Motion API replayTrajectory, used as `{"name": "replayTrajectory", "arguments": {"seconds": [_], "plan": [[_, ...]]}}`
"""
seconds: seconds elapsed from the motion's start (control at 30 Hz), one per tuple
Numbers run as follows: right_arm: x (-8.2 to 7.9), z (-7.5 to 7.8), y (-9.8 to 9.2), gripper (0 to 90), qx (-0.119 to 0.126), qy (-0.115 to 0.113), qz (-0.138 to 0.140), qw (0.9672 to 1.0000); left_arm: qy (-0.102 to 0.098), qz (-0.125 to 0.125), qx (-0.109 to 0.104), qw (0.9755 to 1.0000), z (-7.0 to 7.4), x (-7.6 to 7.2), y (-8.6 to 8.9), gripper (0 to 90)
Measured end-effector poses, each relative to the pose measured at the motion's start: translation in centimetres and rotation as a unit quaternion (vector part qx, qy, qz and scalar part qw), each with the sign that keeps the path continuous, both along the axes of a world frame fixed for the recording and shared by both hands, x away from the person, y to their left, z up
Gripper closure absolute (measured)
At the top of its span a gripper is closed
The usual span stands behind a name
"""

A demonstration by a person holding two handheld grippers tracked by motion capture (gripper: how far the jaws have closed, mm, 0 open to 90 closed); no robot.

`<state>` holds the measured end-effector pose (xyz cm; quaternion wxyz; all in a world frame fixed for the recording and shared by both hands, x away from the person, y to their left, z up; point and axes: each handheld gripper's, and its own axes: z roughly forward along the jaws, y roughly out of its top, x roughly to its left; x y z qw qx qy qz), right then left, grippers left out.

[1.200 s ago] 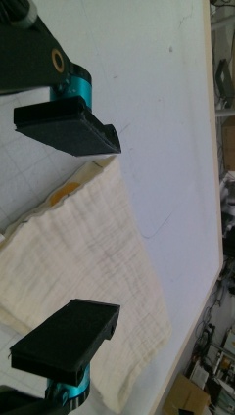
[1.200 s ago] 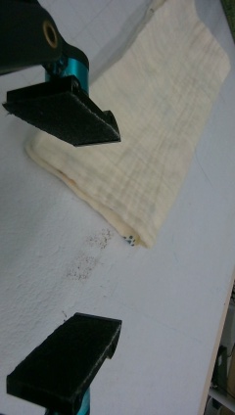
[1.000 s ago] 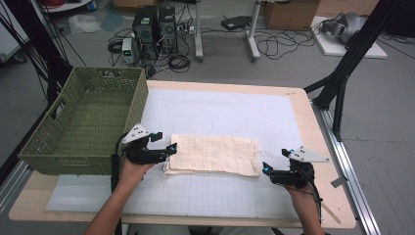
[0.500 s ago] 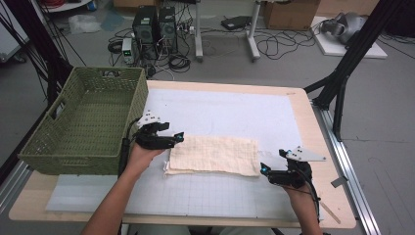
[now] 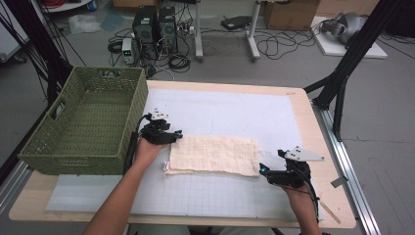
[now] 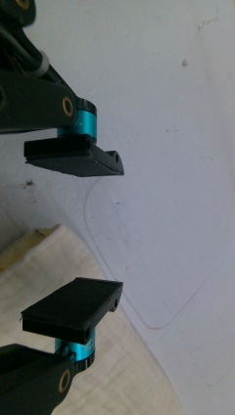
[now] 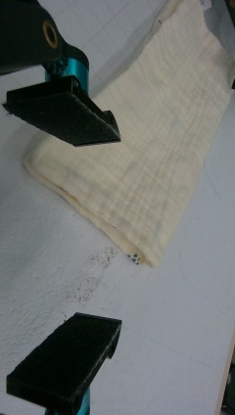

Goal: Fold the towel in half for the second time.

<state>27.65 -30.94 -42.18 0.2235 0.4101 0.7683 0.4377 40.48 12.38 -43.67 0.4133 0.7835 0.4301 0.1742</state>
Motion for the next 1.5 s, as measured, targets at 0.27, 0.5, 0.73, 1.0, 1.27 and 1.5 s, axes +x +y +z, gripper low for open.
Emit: {"name": "replayTrajectory", "arguments": {"seconds": [0.27,0.5,0.73,1.0,1.27,1.5], "plan": [[0.0,0.0,0.0,11.7,0.0,0.002,0.001,1.0,0.014,-0.028,0.05,0.9983,-0.8,-0.1,-0.8,46.5],[0.6,0.1,0.2,11.7,-0.002,0.001,0.001,1.0,0.002,-0.045,0.035,0.9984,-1.1,-0.7,-0.5,60.0],[3.2,0.4,0.4,11.7,-0.004,0.017,-0.004,0.9998,0.008,-0.058,0.029,0.9978,-1.0,-0.8,-0.5,73.6],[7.9,-0.1,1.3,27.1,-0.013,0.077,0.017,0.9968,0.017,-0.061,0.008,0.998,-1.1,-0.8,-0.3,82.8],[11.0,-0.6,2.4,47.4,-0.02,0.09,0.03,0.9953,0.019,-0.058,0.0,0.9981,-1.2,-0.7,-0.2,83.2],[11.9,-1.9,2.9,57.7,-0.053,0.118,0.038,0.9909,0.028,-0.048,-0.01,0.9984,-1.2,-0.7,-0.1,84.5]]}}
